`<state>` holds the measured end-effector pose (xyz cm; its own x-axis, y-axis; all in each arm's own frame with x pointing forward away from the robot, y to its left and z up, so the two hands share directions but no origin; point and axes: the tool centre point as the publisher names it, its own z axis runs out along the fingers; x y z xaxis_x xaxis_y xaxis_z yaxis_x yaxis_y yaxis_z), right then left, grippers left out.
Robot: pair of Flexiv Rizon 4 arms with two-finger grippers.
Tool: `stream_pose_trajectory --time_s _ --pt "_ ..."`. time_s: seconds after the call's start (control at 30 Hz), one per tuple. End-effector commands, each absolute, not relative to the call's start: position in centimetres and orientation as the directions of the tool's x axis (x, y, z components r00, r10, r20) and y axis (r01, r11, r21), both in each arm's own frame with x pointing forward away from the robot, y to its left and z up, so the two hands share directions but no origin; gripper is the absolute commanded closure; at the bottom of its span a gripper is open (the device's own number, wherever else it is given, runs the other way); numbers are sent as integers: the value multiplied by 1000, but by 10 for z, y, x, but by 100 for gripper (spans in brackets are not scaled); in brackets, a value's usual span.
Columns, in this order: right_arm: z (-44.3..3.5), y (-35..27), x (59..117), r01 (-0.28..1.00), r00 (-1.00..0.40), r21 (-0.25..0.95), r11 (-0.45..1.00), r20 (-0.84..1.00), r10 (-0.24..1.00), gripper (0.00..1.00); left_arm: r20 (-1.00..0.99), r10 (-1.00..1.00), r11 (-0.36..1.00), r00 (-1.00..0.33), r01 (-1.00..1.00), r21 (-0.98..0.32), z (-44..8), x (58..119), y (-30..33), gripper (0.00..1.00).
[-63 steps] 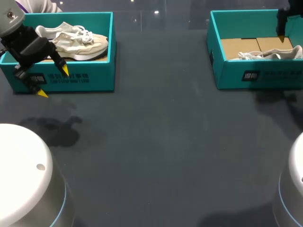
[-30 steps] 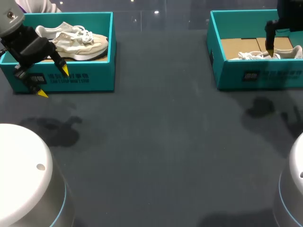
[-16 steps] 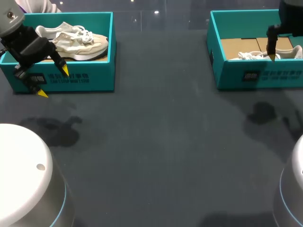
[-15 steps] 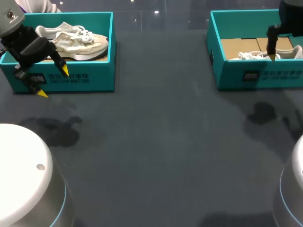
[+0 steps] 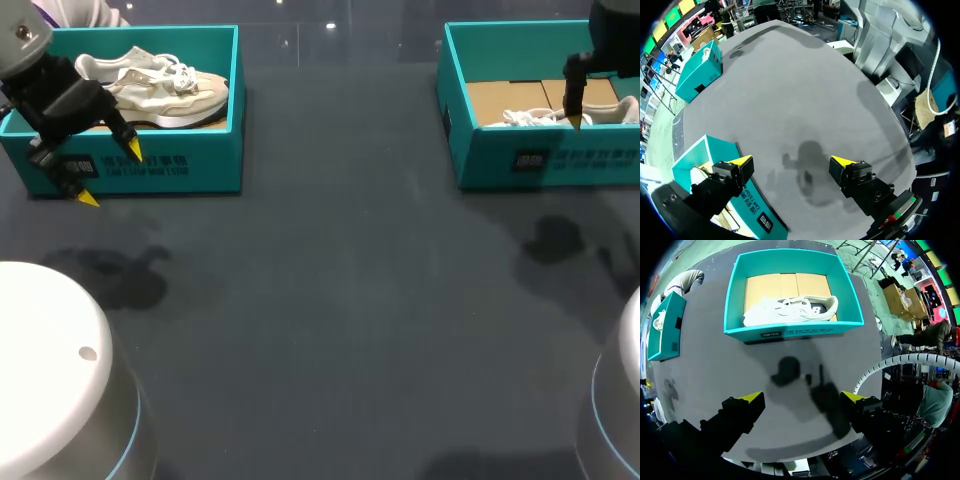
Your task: Take the shoe out of the shoebox, open the shoe tongue, remove and reinsert the insole, then place the shoe into the shoebox
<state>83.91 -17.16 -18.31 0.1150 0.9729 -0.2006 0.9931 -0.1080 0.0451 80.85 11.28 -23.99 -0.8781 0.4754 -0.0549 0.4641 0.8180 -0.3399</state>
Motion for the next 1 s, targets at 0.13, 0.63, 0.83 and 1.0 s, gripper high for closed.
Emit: stream_pose_trajectory --time_s 0.13,0.63,0.83,1.0 --pt "-183 -171 839 993 116 45 -109 -201 973 0 -31 452 843 -892 438 -313 -239 817 115 0" --pt "-183 -171 839 993 116 45 -109 -201 973 0 -35 456 846 -890 445 -292 -227 832 134 0" --pt "-183 -171 839 993 116 45 -109 -201 973 0 -19 428 864 -903 416 -284 -226 834 143 0" --pt "-183 -171 839 993 116 45 -109 -201 973 0 -10 413 877 -911 400 -267 -225 838 146 0"
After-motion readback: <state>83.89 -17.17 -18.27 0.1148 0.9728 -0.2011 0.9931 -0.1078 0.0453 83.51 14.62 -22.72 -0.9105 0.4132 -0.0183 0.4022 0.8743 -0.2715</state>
